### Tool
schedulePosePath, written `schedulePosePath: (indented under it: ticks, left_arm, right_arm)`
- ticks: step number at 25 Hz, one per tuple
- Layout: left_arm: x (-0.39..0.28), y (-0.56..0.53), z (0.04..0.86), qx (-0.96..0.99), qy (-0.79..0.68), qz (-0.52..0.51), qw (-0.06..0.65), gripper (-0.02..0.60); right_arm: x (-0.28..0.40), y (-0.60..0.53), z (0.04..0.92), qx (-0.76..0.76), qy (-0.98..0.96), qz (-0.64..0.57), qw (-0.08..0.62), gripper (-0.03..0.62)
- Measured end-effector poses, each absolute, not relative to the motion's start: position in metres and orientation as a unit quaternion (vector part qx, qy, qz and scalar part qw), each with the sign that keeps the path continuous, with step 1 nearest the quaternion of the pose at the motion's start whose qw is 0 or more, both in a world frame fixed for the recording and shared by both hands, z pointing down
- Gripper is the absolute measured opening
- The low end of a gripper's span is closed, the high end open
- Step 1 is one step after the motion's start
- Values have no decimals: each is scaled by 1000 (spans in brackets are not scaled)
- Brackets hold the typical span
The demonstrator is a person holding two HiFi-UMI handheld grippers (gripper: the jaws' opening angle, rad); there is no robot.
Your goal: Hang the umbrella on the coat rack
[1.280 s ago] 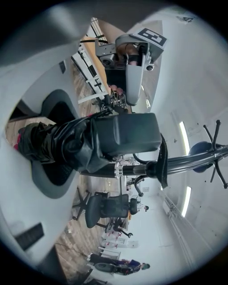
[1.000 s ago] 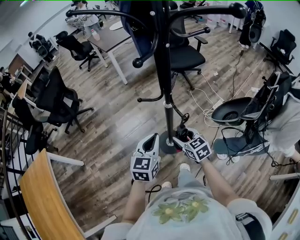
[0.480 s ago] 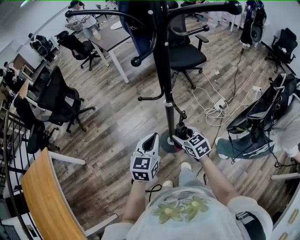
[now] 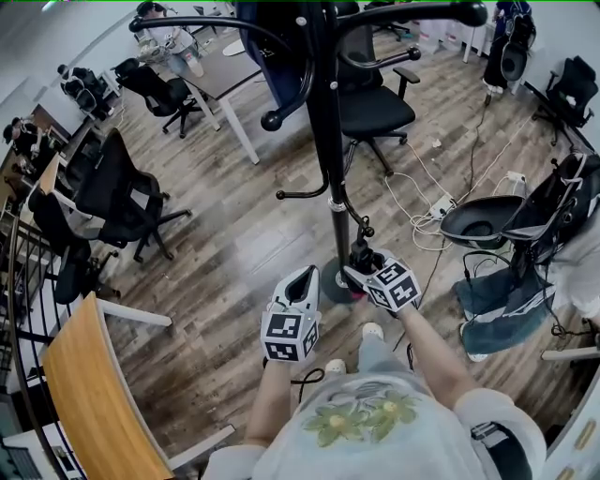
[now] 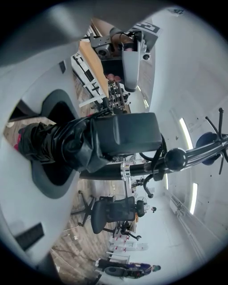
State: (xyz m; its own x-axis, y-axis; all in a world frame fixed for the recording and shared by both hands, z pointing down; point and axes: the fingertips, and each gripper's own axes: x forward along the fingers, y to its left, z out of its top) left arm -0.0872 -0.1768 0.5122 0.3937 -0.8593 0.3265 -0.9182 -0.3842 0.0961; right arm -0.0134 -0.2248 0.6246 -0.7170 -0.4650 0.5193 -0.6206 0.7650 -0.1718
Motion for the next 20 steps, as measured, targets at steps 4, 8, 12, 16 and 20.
schedulePosePath:
  ticks: [4,8,12,16,20]
  left_arm:
    - [-87,-176,513,824,-540,112,133,5]
    - [-87,-177,510,823,-542,108,129,5]
    - [-88,-179,507,824,-544,101,125,5]
    - [-87,-181,505,825,-543,98,124,5]
    - [-88,-183,506,826,-542,98,123,5]
  right_arm:
    - [-15,-227,625,295,-911,172,231,227]
    - [-17,-230,624,293,-912,174,228,227]
    - [-22,-234,625,290,-913,174,228,227]
    - [-24,-239,625,289,-913,179,226,227]
    - [-27,-245,627,291,-911,183,227,227]
